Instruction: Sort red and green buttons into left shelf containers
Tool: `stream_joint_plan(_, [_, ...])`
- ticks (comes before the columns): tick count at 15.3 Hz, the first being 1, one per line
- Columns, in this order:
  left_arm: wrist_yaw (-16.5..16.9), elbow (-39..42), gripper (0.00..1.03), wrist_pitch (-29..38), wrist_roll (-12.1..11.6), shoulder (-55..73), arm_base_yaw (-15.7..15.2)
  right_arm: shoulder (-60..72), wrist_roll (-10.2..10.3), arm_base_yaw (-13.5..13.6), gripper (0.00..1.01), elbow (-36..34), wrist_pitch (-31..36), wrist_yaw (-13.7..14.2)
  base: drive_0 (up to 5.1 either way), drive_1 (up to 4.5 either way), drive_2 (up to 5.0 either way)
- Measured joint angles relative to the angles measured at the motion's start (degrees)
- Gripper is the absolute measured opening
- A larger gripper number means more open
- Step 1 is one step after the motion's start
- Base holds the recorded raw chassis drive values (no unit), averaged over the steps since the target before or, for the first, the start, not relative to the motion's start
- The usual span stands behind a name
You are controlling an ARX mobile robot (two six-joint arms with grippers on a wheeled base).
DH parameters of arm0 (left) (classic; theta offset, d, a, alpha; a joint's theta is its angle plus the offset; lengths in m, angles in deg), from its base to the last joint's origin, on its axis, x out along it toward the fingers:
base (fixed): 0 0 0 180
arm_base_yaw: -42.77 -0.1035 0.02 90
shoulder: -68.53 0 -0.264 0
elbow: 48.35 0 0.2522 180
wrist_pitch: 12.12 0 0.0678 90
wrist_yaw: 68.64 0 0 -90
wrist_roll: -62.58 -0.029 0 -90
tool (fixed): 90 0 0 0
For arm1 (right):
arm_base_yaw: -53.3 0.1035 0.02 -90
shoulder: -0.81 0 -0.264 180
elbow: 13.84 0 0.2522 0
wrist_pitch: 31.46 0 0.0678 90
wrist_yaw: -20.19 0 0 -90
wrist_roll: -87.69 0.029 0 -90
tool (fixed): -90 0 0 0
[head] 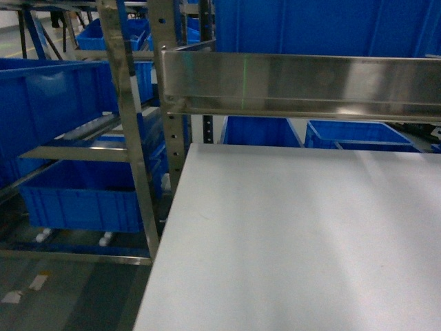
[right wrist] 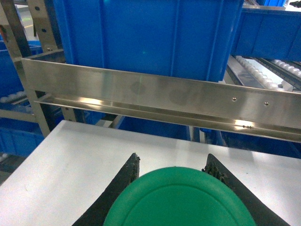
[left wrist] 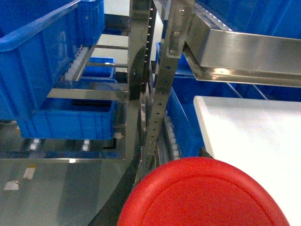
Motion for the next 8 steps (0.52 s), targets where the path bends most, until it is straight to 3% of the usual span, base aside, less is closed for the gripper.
stream_joint_plan(8, [0.02, 0.00, 0.27, 0.00, 0.02, 0.04, 0.02, 0.00, 0.00, 0.00, 0.36, 0.00, 0.15, -0.02, -5.0, 2.41, 2.4])
